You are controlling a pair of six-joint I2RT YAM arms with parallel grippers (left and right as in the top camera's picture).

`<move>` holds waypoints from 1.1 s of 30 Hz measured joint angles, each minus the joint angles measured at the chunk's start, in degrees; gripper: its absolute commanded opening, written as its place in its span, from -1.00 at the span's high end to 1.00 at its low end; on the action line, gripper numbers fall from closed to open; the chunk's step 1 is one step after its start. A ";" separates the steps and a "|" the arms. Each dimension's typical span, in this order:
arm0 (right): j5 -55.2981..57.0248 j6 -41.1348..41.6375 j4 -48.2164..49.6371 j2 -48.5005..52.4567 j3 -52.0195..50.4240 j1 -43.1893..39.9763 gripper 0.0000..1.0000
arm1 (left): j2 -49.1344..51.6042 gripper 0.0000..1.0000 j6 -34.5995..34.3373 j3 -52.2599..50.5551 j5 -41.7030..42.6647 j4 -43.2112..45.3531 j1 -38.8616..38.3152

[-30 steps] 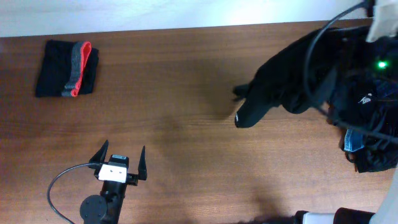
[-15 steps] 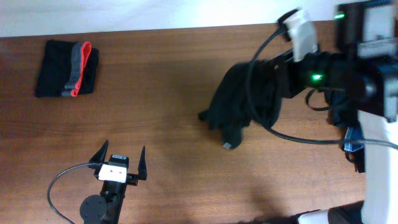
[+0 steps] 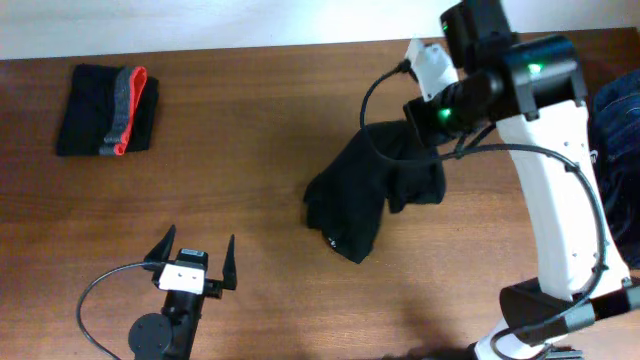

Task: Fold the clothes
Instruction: 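Grasp black pants with right gripper and lift toward table center, then move left gripper to the hanging pants and grasp them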

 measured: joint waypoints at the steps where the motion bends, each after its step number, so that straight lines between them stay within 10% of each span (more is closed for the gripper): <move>1: 1.92 -0.11 0.20 0.11 0.00 0.37 0.92 | -0.02 -0.99 0.02 0.00 1.14 0.33 0.00; 14: 10.49 -6.84 0.61 0.11 9.16 7.28 0.92 | 5.62 -0.99 -1.86 18.69 14.08 -11.13 0.00; 33: 3.91 -1.53 9.62 1.03 9.18 18.38 0.92 | 52.28 -0.99 -1.95 56.19 30.08 -30.27 -7.06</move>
